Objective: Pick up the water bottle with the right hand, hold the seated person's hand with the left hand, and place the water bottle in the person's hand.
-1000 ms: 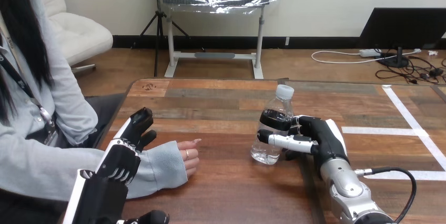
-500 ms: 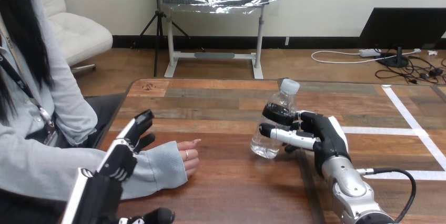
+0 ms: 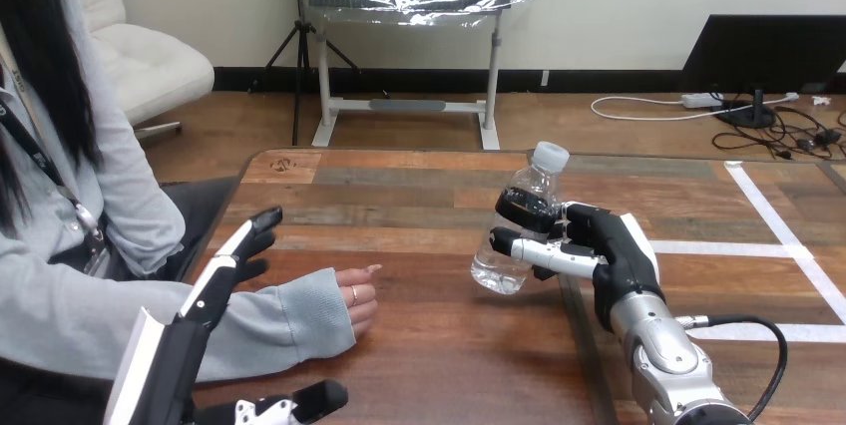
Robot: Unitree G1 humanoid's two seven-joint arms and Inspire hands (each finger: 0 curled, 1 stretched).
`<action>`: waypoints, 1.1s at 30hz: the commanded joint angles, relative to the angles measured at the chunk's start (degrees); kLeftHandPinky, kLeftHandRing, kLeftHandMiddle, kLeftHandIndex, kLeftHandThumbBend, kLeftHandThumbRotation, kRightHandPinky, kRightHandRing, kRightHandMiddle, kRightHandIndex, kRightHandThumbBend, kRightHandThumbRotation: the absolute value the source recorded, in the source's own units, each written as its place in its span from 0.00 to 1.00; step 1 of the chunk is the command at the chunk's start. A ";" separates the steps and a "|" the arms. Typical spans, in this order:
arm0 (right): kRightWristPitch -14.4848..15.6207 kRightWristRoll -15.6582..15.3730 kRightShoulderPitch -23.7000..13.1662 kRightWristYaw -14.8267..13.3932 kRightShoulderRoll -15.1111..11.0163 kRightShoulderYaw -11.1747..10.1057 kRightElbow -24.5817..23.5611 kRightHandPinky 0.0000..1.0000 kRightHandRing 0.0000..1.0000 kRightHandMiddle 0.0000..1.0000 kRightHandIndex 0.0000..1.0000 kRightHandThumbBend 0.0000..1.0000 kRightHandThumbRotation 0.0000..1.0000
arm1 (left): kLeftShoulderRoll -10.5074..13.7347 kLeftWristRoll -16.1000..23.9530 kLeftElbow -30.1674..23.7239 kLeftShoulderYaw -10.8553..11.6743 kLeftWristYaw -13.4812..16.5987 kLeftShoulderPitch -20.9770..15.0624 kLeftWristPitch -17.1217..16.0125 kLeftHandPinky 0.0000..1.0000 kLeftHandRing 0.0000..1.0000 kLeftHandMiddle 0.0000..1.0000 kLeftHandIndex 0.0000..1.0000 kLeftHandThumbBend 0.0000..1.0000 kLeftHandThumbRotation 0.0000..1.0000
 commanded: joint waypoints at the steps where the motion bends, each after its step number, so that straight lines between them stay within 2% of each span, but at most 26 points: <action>1: -5.34 3.00 -4.13 2.56 -2.08 -2.16 -3.20 0.41 0.44 0.48 0.47 0.77 0.00 | 0.69 20.00 -12.42 7.22 9.36 -0.76 6.97 0.91 0.93 0.93 0.92 1.00 0.58; 3: -5.80 3.41 -4.28 3.33 -2.23 -2.51 -3.39 0.40 0.43 0.48 0.46 0.77 0.00 | 1.80 23.92 -14.18 7.78 10.75 -0.66 8.99 0.92 0.94 0.94 0.93 1.00 0.58; 6: -6.57 4.04 -4.44 4.42 -2.38 -3.06 -3.67 0.40 0.44 0.49 0.46 0.76 0.00 | 3.25 27.30 -15.71 8.06 11.97 -0.80 11.53 0.93 0.95 0.95 0.94 1.00 0.55; 13: -8.19 4.92 -4.72 5.74 -2.72 -3.55 -4.28 0.39 0.43 0.49 0.46 0.78 0.00 | 6.08 32.47 -19.15 7.83 12.10 -1.28 18.35 0.94 0.96 0.95 0.95 1.00 0.50; 17: -9.45 5.20 -4.84 6.08 -2.99 -3.36 -4.59 0.38 0.41 0.47 0.45 0.80 0.00 | 7.88 34.71 -20.05 7.53 12.81 -2.02 20.79 0.94 0.96 0.95 0.95 1.00 0.46; 19: -10.02 5.94 -4.94 7.28 -3.05 -3.73 -4.75 0.37 0.41 0.47 0.45 0.80 0.00 | 8.91 36.53 -20.77 7.40 12.98 -2.45 22.50 0.94 0.95 0.94 0.95 1.00 0.45; 24: -10.54 7.91 -5.21 10.03 -3.11 -4.67 -5.01 0.35 0.38 0.45 0.45 0.81 0.00 | 11.13 38.56 -23.25 6.65 10.84 -3.02 27.19 0.92 0.94 0.94 0.95 1.00 0.43; 33: -13.92 9.41 -4.93 12.06 -3.27 -4.66 -5.84 0.34 0.37 0.44 0.45 0.81 0.00 | 16.02 41.43 -23.88 4.44 11.14 -5.46 31.94 0.87 0.91 0.92 0.91 1.00 0.42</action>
